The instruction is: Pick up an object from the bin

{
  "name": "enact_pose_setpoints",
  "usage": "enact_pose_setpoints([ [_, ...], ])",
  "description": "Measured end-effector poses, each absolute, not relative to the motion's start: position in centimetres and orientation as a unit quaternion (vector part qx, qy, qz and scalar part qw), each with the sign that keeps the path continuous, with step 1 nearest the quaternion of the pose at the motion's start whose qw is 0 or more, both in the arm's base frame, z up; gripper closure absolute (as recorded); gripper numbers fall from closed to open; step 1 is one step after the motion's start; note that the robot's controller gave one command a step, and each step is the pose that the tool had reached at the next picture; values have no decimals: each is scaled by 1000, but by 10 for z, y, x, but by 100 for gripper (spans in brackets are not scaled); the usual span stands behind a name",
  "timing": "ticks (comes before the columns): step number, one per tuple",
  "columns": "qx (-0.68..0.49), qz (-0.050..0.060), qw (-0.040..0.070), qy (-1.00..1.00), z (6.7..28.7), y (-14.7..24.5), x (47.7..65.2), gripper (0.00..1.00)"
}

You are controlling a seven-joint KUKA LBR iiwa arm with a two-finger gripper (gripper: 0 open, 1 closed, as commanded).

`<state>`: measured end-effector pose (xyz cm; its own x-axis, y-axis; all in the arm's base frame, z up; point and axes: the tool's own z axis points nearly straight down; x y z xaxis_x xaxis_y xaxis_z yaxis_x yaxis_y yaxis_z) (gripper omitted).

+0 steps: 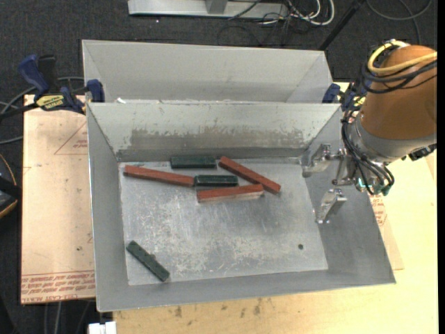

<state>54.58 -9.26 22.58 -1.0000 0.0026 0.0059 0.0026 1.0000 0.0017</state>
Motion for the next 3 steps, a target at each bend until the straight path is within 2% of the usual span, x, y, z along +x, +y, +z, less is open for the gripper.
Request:
enact_pose_setpoints([
  [1,0,0,-1,-1000,230,-92,547,0],
  [2,2,1,-6,-1000,193,-79,580,0],
  [3,-2,0,-21,-1000,84,-54,616,100],
])
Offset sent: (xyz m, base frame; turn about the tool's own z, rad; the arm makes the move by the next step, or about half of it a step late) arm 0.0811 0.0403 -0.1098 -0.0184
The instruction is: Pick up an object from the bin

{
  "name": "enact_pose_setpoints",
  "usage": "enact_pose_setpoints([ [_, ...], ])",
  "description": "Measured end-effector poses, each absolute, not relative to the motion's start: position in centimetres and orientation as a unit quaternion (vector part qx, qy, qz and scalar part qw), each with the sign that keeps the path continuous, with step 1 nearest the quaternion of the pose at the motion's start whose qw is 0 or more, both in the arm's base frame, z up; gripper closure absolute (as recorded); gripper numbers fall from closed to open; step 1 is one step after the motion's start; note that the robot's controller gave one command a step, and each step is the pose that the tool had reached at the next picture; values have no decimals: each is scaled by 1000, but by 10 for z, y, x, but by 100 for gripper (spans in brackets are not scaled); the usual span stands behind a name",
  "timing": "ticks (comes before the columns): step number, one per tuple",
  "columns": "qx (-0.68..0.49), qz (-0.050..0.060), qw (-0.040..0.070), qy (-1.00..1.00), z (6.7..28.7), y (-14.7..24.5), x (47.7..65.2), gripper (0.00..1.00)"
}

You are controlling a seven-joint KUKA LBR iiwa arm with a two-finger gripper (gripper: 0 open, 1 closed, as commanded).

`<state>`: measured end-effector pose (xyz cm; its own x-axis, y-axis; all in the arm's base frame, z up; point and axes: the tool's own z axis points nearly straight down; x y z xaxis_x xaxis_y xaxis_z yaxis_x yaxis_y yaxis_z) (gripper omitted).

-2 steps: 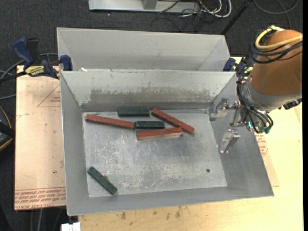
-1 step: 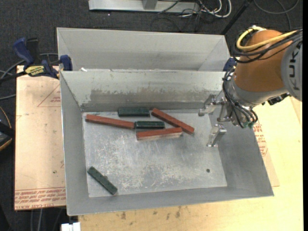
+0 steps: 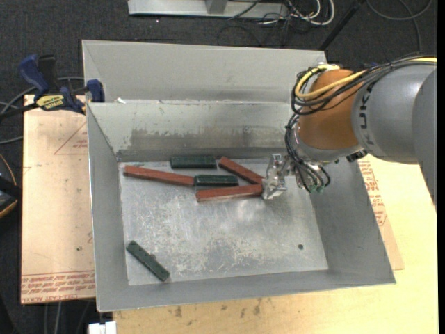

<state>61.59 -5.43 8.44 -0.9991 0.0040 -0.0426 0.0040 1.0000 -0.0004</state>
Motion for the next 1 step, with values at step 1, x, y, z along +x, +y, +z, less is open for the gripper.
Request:
enact_pose_setpoints([
  [1,2,-1,7,1000,81,-56,609,0],
])
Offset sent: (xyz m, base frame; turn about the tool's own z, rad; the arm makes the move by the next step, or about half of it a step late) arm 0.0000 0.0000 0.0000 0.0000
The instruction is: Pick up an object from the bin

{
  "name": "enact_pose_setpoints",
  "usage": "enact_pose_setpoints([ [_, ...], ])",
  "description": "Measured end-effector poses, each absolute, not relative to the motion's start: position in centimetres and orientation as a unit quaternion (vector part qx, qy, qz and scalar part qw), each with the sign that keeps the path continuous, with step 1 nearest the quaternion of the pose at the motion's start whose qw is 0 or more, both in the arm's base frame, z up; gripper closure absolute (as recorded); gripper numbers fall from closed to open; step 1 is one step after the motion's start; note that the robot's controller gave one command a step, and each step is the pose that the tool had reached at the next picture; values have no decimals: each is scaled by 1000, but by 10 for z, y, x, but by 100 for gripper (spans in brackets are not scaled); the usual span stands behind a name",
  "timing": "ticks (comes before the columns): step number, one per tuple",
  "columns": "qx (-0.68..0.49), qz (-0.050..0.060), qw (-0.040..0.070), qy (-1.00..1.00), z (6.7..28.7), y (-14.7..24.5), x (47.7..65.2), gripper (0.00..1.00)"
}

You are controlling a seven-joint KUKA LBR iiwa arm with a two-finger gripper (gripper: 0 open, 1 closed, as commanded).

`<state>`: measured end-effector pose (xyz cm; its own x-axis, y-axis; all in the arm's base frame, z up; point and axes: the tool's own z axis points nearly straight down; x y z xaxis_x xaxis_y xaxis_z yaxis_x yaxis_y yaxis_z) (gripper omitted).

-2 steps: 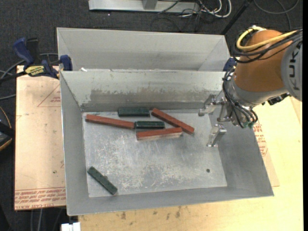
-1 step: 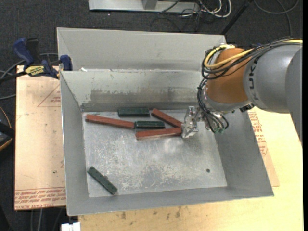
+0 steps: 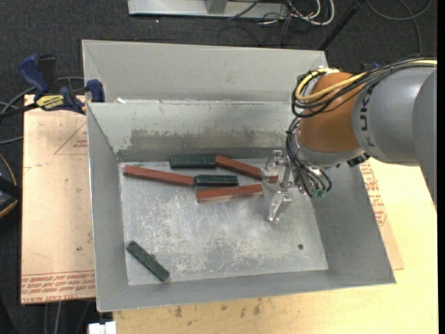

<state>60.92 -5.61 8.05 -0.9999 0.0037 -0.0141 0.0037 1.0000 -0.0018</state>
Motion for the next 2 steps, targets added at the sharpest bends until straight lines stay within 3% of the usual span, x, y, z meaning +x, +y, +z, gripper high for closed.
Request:
enact_pose_setpoints([
  [2,3,-1,10,1000,81,-55,611,0],
])
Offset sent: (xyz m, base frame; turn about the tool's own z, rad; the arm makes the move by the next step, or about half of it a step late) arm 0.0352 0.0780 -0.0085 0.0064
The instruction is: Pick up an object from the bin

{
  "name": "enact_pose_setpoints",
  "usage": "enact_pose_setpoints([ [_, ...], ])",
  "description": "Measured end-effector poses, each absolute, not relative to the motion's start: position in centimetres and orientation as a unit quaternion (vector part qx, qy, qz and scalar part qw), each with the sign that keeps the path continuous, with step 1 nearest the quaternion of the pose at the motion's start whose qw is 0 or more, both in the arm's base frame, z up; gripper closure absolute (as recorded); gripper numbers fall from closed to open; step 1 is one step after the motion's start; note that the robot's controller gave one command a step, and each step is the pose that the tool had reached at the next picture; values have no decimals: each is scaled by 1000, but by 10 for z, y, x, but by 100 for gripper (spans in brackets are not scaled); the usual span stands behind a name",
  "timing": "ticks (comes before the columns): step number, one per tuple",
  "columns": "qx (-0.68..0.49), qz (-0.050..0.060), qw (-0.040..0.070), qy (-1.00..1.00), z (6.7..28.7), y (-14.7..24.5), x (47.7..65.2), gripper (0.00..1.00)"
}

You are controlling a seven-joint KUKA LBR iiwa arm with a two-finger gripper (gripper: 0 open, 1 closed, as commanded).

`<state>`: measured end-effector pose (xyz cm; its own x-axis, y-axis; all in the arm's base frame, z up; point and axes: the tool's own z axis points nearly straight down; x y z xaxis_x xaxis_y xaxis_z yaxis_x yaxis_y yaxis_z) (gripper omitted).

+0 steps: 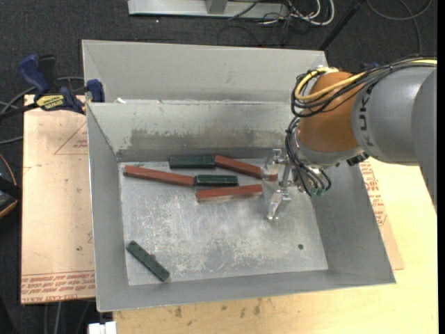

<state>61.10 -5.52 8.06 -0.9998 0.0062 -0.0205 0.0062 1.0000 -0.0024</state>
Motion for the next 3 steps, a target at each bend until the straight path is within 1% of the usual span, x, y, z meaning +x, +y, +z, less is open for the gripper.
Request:
enact_pose_setpoints([
  [1,-17,1,8,1000,79,13,606,100],
  [2,-17,1,8,1000,79,13,606,100],
  [3,-12,1,4,1000,230,30,595,100],
])
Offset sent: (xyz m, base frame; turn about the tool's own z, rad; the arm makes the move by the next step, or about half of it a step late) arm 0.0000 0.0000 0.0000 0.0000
